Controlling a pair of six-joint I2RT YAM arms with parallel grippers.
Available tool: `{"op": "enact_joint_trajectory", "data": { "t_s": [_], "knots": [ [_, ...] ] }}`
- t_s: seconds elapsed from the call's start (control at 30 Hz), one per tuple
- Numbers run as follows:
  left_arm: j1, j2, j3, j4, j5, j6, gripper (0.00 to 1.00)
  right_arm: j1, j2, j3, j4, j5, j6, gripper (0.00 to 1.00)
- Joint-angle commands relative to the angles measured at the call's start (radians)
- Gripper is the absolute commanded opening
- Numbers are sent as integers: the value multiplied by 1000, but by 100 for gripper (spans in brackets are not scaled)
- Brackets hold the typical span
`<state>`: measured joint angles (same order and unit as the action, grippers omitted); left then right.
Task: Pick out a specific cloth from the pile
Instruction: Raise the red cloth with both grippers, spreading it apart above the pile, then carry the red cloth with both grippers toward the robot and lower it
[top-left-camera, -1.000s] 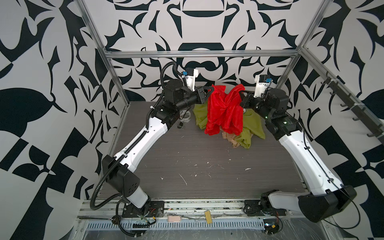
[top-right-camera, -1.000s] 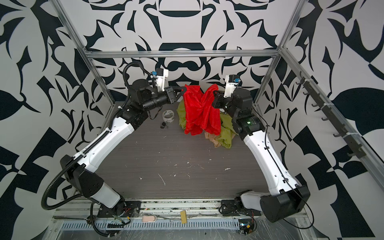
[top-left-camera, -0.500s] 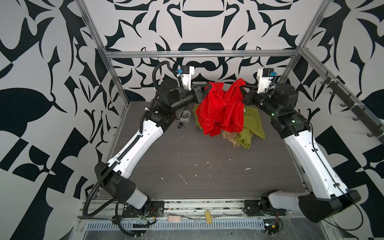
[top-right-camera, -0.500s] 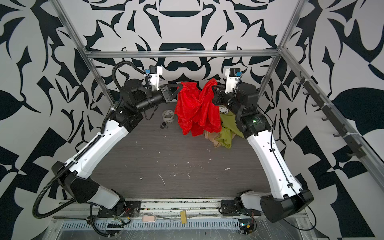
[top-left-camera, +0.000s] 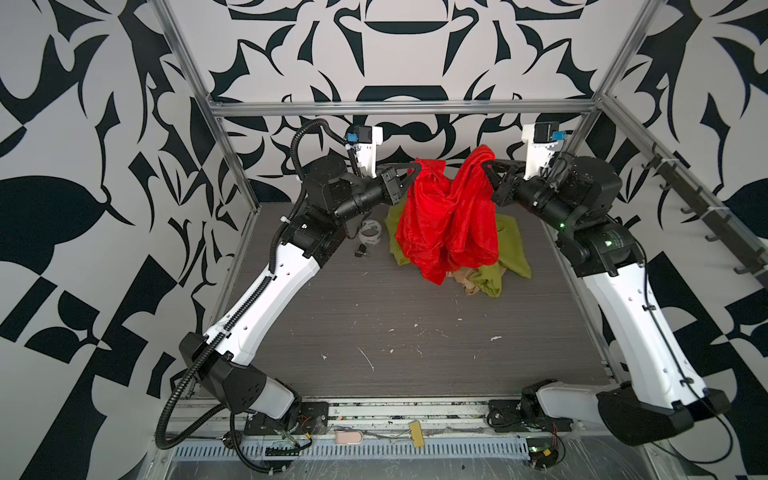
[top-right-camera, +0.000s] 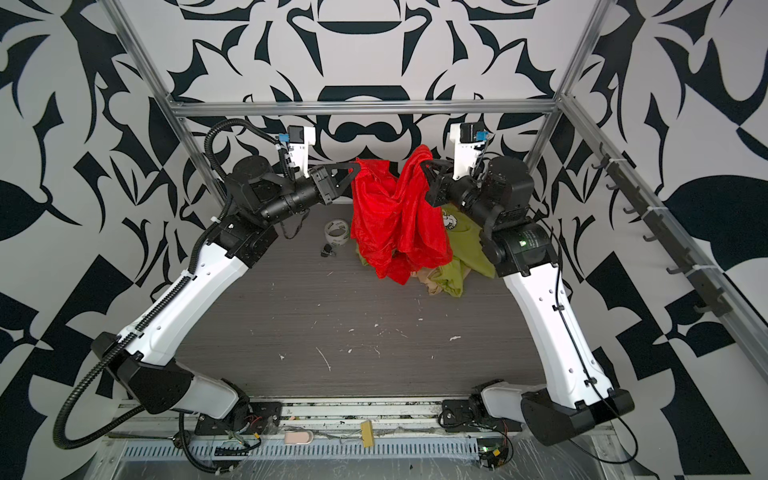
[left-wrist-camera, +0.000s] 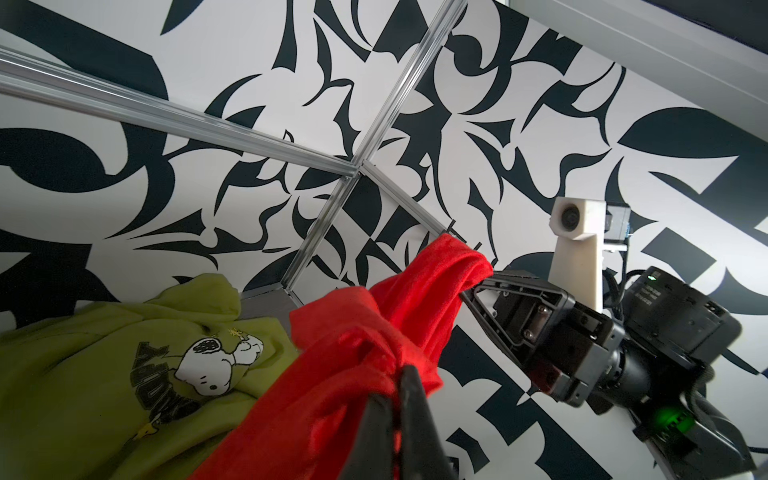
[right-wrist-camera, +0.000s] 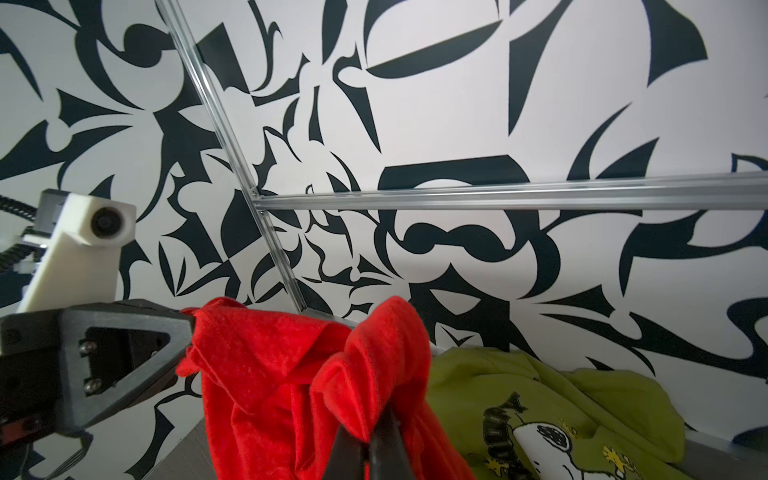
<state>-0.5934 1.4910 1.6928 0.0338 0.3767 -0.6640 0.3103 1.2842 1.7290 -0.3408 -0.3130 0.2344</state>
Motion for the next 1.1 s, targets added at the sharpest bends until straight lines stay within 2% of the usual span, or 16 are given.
{"op": "enact_joint_trajectory", "data": {
  "t_s": [0.0, 0.37, 0.83, 1.07],
  "knots": [
    [2, -39, 40, 53, 38, -29, 3, 20, -7, 83, 39, -54, -50, 0],
    [-17, -81, 47, 54, 45, -49, 3, 74, -28, 155, 7, -84, -72, 0],
    [-62, -152, 27, -5, 1, -16, 3, 179, -110, 115, -29, -88, -63, 0],
    [-116, -205, 22, -45, -42, 29, 3, 221, -139, 108, -26, -98, -44, 0]
  ]
}}
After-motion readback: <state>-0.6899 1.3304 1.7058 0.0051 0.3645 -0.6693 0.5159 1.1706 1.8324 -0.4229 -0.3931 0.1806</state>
